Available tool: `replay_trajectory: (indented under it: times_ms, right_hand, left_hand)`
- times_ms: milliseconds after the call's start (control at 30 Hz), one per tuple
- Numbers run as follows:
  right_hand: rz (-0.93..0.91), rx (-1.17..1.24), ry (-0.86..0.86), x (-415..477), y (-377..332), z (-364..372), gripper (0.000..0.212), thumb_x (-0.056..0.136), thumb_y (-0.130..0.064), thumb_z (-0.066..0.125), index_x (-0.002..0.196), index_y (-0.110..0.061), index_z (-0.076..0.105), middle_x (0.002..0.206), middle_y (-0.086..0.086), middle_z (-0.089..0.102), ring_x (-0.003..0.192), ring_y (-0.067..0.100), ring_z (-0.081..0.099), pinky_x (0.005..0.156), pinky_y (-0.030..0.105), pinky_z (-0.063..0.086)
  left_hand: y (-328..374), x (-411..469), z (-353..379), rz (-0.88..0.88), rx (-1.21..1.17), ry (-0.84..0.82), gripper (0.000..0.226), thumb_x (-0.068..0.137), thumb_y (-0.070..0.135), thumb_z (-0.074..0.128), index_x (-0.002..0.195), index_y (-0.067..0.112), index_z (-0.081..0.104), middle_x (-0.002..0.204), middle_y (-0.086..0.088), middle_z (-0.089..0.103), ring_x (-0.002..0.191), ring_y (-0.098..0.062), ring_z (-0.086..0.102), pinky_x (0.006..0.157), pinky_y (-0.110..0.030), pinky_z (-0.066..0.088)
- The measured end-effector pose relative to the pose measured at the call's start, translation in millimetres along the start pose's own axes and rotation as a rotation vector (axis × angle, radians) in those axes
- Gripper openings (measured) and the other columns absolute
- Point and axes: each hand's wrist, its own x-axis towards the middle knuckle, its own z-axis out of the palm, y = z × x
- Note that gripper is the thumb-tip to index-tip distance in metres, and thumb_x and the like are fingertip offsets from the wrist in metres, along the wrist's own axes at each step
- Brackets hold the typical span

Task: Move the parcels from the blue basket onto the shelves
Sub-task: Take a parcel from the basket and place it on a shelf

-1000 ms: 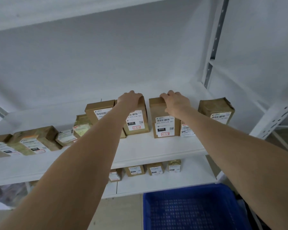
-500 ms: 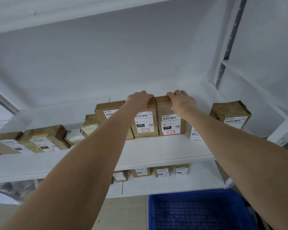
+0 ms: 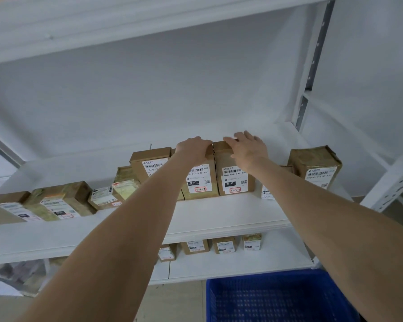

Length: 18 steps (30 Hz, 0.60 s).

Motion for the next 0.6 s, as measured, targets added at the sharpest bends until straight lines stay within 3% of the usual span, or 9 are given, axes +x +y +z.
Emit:
replay_trajectory:
  times_ms: [100, 233, 400, 500, 600]
  right_hand:
    - [0.000, 0.034, 0.032, -3.8, 1.0, -0.8, 0.056, 0.095, -0.013, 0.051, 0.145, -0.033, 0.033, 0.140, 0.001, 0.042, 0.129, 0.023, 0.039, 0.103, 0.033, 0.034]
    - [-0.006, 0.046, 0.022, -3.4, 1.0, -4.1, 0.053, 0.096, -0.013, 0.050, 0.143, -0.033, 0.036, 0.136, 0.001, 0.045, 0.125, 0.022, 0.043, 0.099, 0.033, 0.036]
    - [0.006, 0.048, -0.039, -6.0, 1.3, -4.7, 0.059, 0.098, -0.019, 0.049, 0.149, -0.033, 0.024, 0.152, 0.004, 0.030, 0.144, 0.027, 0.020, 0.116, 0.044, 0.017]
    - [0.042, 0.082, -0.054, -15.0, 6.2, -8.0, 0.067, 0.098, -0.031, 0.052, 0.153, -0.026, 0.013, 0.160, 0.006, 0.012, 0.149, 0.028, 0.004, 0.120, 0.048, 0.009]
    - [0.070, 0.113, -0.022, -26.0, 19.2, -11.5, 0.080, 0.094, -0.036, 0.058, 0.154, -0.023, 0.006, 0.161, 0.006, 0.004, 0.149, 0.027, 0.000, 0.121, 0.046, 0.007]
  left_hand:
    - [3.7, -2.6, 2.3, -0.029, 0.009, 0.020, 0.038, 0.094, 0.021, 0.049, 0.130, 0.031, 0.048, 0.116, -0.002, 0.050, 0.106, -0.026, 0.056, 0.065, -0.034, 0.039]
    - [6.3, -6.9, 4.8, -0.061, 0.025, -0.001, 0.049, 0.095, 0.017, 0.049, 0.140, 0.032, 0.037, 0.125, -0.002, 0.047, 0.113, -0.026, 0.052, 0.068, -0.036, 0.040]
    - [13.4, -13.2, -3.0, -0.041, -0.051, -0.042, 0.061, 0.089, 0.025, 0.057, 0.143, 0.024, 0.030, 0.131, -0.005, 0.044, 0.119, -0.026, 0.047, 0.073, -0.036, 0.042]
    - [23.5, -16.1, -15.0, 0.002, -0.068, 0.026, 0.066, 0.087, 0.029, 0.059, 0.145, 0.021, 0.028, 0.136, -0.006, 0.040, 0.124, -0.025, 0.043, 0.079, -0.037, 0.044]
    - [45.2, -19.6, -24.1, 0.045, -0.074, 0.174, 0.063, 0.090, 0.022, 0.054, 0.147, 0.020, 0.027, 0.143, -0.006, 0.037, 0.130, -0.023, 0.038, 0.091, -0.038, 0.045]
